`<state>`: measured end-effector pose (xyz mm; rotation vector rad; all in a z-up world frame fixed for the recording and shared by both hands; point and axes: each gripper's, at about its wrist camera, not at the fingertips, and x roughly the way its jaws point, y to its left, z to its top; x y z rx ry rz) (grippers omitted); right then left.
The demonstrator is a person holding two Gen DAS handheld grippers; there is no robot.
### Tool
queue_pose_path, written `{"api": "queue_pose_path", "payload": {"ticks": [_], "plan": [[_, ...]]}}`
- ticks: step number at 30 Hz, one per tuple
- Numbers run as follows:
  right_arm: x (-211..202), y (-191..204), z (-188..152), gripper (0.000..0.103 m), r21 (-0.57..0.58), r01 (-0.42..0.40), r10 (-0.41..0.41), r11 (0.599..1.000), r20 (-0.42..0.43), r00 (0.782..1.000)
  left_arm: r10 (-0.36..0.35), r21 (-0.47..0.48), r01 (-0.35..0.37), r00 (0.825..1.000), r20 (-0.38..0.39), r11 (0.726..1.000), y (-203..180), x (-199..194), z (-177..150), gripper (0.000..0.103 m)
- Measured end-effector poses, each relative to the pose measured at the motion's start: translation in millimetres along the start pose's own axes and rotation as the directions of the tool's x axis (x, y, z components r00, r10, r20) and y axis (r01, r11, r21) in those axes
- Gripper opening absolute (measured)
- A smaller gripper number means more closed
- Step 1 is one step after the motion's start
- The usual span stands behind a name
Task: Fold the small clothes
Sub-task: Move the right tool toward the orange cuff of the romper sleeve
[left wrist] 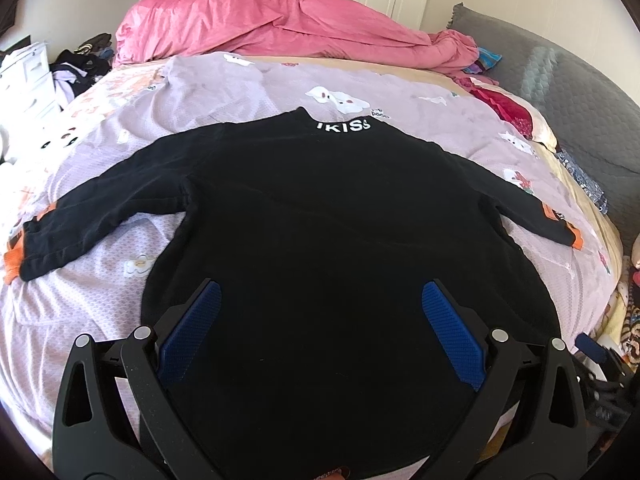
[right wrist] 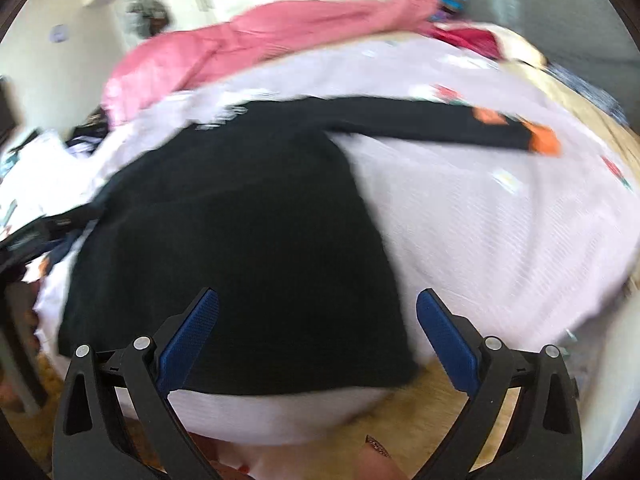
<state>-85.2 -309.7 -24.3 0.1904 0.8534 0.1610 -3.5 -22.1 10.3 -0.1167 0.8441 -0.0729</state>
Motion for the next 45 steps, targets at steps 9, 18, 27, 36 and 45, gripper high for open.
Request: {"api": "queue_pose_path", "payload": {"ticks": [9,18,27,36,45], "plan": [[52.5,16.0,15.1,0.073,-0.094,0.064,-0.075,0.994,-0.112,0.991,0.016,0.034,-0.015,0.999,-0.046,0.999,-17.5,19.8,11.4,0.095],[47.5,-13.2,10.5,0.079,-0.032,0.038,-0.041,0.999,-0.122,0.992,0.01,0.058,-0.006,0.997,-0.07,0.998,-28.4,34.2,27.9,0.095],[31.4,-13.7,53.9,0.092,-0.007,0.033,-0.033,0.999,-0.021,0.999,0.01,0.078,-0.007,0.999,-0.038,0.997,-43.9,38.7,68.9,0.095],[32.8,-12.3,100.5,0.096,0.012,0.033,-0.033,0.999,0.033,0.999,-0.011,0.083,0.013,1.0,-0.025,0.996,-57.2,51.8,102.5,0.095],[50.9,-32.4,164.1,0.097,0.137,0.068,-0.081,0.988,0.094,0.992,-0.048,0.088,0.053,0.997,-0.063,0.995,-61.7,79.1,118.0,0.095]]}}
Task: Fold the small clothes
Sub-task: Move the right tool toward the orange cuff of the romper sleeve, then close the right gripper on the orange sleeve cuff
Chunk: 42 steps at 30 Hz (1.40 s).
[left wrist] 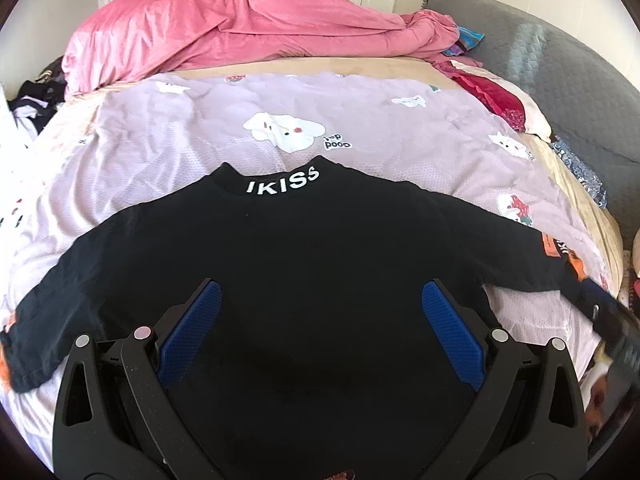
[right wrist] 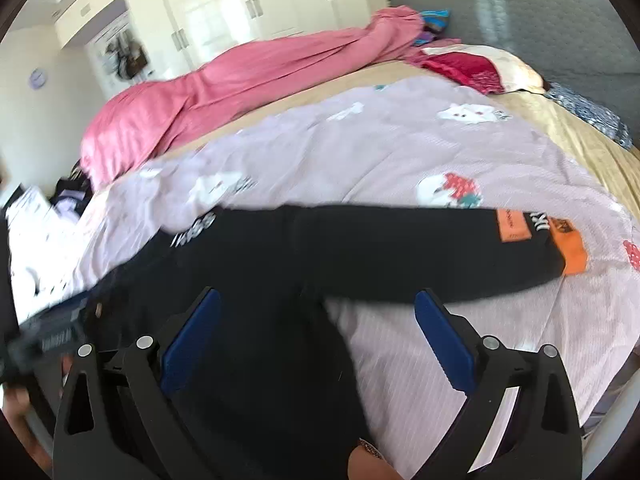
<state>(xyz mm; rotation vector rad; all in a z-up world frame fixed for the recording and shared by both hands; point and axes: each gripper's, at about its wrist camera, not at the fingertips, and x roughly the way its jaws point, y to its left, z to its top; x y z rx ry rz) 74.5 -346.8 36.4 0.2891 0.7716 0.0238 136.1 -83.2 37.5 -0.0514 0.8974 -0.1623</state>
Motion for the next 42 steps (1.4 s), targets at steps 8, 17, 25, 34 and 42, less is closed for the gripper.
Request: {"api": "queue_pose_path", "payload": {"ticks": [8,17,25,34,42], "plan": [[30.6,-51.6,23.8,0.097,0.185,0.11,-0.11,0.977,-0.008,0.994,-0.031,0.029,0.032,0.999,-0.02,0.999,-3.3,28.4,16.9,0.095],[50.0,-119.5,14.0,0.097,0.329,0.253,-0.252,0.91,-0.046,0.967,-0.051,0.03,0.053,0.997,-0.062,0.998,0.3,67.6,25.9,0.095],[54.0,-168.4,0.9,0.097,0.455,0.302,-0.299,0.838,-0.079,0.951,-0.06,0.023,0.061,0.996,-0.065,0.998,-0.4,89.7,23.1,0.095],[78.1,-205.9,-9.0,0.098,0.593,0.266,-0.272,0.76,-0.081,0.959,-0.078,0.035,0.081,0.992,-0.1,0.996,-3.2,113.9,12.0,0.095],[93.4,-204.9,-1.9,0.03,0.596,0.21,-0.258,0.775,-0.005,0.966,-0.096,0.005,0.097,0.99,-0.104,0.995,3.9,112.6,9.2,0.095]]}}
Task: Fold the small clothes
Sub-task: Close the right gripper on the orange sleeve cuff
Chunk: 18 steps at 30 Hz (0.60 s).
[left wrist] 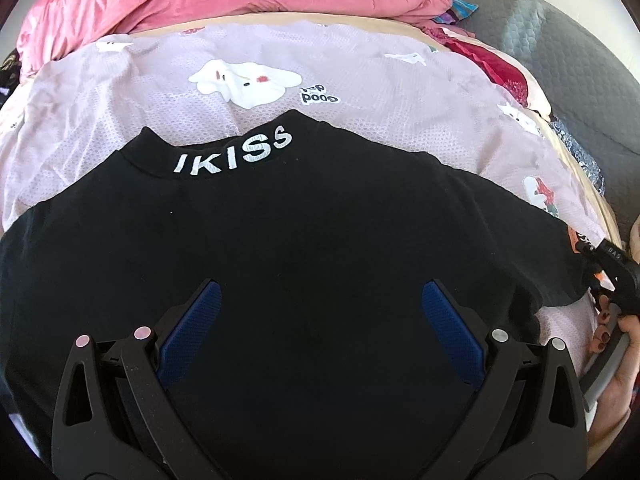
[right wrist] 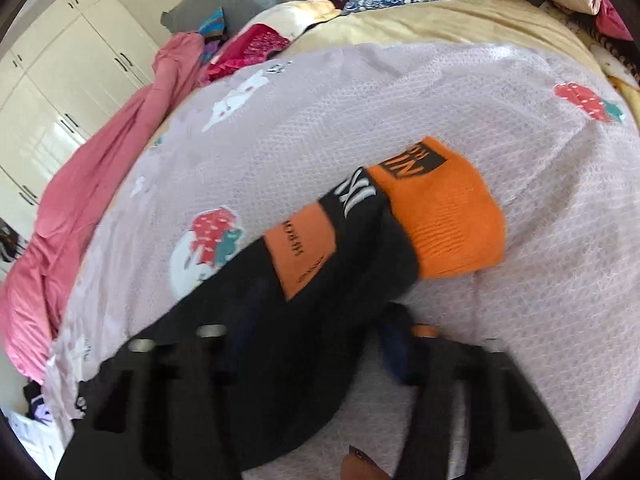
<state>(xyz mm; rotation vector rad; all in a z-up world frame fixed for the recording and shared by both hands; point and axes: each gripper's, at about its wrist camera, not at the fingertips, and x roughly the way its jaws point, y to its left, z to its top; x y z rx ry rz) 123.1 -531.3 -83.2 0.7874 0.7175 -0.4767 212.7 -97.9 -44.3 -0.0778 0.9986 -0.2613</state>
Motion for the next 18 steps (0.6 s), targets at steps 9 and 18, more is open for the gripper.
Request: {"api": "queue_pose_path", "payload": {"ticks": [9,18], "plan": [[-32.7,44.3,-7.1,0.015,-0.133,-0.251,0.262,0.959,0.07,0.963,0.011,-0.05,-0.009,0.999,0.039,0.999,12.6,-31.9,0.6,0.095],[-73.4,129.6,-52.0,0.014,-0.396,-0.427,0.466,0.813,0.002,0.885,0.027,-0.136,-0.015,0.996,0.084,0.991,48.8,-73.9,-4.6,0.095]]}}
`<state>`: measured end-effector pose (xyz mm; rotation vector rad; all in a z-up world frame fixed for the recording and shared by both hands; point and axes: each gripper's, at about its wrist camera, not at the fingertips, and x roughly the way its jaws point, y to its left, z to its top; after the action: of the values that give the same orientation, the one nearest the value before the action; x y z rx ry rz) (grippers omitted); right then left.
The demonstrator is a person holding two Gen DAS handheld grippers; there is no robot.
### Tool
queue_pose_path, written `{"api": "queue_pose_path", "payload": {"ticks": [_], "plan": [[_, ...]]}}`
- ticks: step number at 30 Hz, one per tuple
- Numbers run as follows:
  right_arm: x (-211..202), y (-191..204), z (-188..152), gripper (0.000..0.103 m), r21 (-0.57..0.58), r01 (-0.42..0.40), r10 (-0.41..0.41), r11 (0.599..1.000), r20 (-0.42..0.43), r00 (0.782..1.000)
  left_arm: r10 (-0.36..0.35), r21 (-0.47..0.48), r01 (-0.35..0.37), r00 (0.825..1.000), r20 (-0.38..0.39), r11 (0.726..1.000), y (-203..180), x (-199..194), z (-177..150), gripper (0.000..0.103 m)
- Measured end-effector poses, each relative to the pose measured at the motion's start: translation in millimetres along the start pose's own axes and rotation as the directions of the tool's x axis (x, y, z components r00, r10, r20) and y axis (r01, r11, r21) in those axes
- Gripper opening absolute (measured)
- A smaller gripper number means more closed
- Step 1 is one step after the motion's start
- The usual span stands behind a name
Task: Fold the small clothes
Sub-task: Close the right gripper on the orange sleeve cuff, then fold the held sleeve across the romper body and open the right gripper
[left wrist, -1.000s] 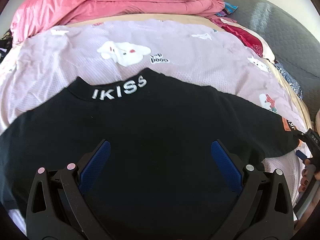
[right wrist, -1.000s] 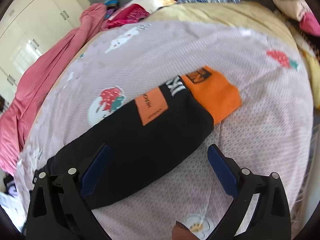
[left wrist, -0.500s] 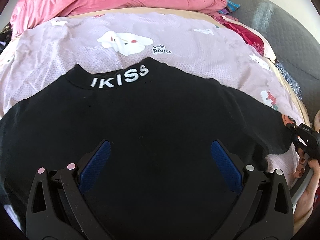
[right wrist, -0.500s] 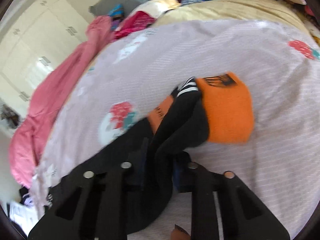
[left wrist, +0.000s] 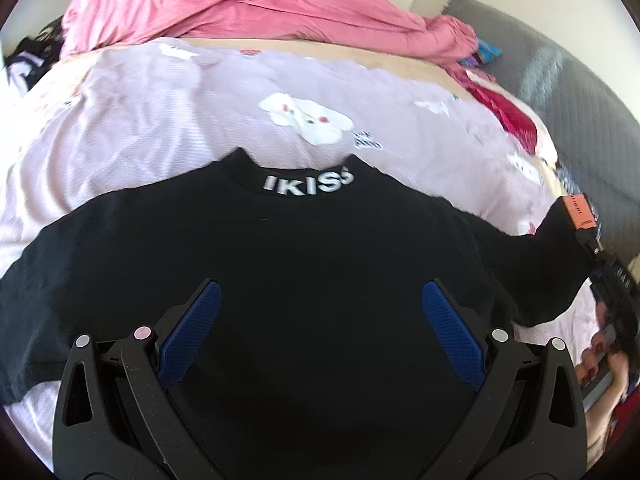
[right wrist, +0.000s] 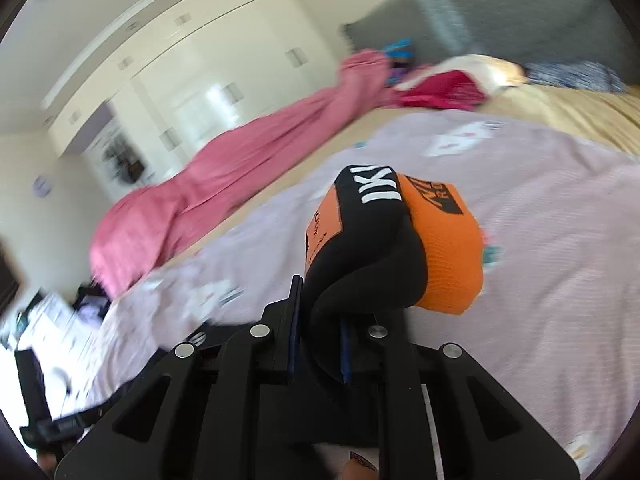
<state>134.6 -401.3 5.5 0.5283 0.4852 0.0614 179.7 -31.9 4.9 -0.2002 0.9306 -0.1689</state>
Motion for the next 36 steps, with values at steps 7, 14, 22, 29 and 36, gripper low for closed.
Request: {"api": "queue_pose_path", "payload": {"ticks": [7,14,22,29,36], "plan": [[16.1,73.7,-25.2,0.014,-0.166,-0.113,0.104,0.98,-0.065,0.992,-0.004,-0.081,0.006,1.0,0.023,0.997,39.6,-27.5,-6.1,0.095],[37.0,130.1,-70.8,0.014,-0.358,-0.149,0.104,0.922,-0.143,0.984,-0.007,-0.127,0.011,1.0,0.028,0.992,64.2,-33.9,-2.2,0.095],[49.8,167.9,-122.6,0.043,-0.525,-0.225,0.093,0.821,-0.267,0.959,-0.056,-0.179,0.052,0.998,-0.018,0.982,79.3,-20.0,-9.7,0.095],[39.4,166.7,-123.8,0.069,-0.463,-0.365,0.193,0.808,-0.377,0.906,-0.14,-0.231,0.122,0.988,-0.065,0.965,79.2,-3.1,-20.8,0.095],[21.1,151.2,-100.1,0.086,-0.379,-0.418,0.277,0.826,-0.373,0.885,-0.21,-0.246,0.183,0.974,-0.086,0.952,67.3,6.9,-28.2,0.095]]}}
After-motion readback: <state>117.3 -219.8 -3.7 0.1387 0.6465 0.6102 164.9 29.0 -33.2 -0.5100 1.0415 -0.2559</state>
